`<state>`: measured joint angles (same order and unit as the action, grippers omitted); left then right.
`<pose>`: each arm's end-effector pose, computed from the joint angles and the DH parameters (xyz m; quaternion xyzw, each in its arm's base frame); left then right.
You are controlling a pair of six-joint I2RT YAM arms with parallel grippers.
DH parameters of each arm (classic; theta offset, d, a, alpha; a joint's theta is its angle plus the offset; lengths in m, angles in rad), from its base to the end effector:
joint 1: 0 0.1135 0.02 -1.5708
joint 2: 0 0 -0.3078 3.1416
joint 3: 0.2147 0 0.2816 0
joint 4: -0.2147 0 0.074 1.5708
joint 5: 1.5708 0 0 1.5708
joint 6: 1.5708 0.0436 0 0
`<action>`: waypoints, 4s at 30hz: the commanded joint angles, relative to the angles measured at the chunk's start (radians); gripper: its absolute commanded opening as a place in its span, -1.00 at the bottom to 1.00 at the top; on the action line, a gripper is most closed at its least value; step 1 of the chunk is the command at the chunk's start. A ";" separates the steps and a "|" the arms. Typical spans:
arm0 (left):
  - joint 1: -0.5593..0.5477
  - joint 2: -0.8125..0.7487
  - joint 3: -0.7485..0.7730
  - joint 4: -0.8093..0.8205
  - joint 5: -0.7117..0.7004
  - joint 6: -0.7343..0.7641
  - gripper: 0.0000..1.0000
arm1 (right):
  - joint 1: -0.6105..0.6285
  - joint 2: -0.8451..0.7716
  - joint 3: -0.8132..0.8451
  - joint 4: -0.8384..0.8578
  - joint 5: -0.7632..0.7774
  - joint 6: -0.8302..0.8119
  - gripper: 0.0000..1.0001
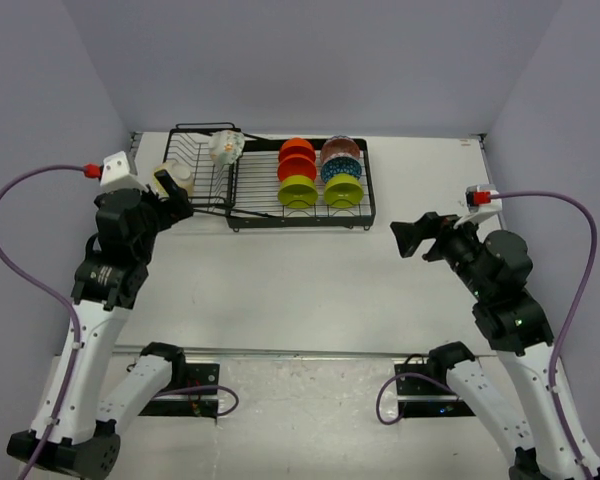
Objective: Unload the bowls from the dish rack
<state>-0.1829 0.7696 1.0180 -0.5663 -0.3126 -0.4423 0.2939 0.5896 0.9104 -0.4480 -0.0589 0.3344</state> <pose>0.1603 -0.0160 0.4174 -0.1940 0.7817 -0.0581 0.5898 0.1169 0.0381 0.4134 -0.0043 0.7505 0.2251 0.6213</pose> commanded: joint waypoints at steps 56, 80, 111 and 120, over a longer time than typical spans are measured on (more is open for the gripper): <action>0.617 0.899 -0.041 1.051 0.856 -0.432 0.97 | 0.002 -0.108 -0.088 0.121 -0.325 -0.023 0.98; 0.617 0.916 -0.096 1.183 0.954 -0.585 0.78 | 0.002 -0.085 -0.087 0.120 -0.334 -0.026 0.98; 0.617 1.067 -0.170 1.491 1.024 -0.794 0.18 | 0.002 -0.077 -0.091 0.130 -0.351 -0.023 0.98; 0.614 1.106 -0.177 1.560 1.020 -0.843 -0.05 | 0.002 -0.074 -0.091 0.132 -0.354 -0.021 0.98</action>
<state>0.4385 1.8469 0.8581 0.9512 0.6712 -1.2510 0.2943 0.5045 0.8257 -0.3576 -0.3885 0.3210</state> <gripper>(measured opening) 0.487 0.987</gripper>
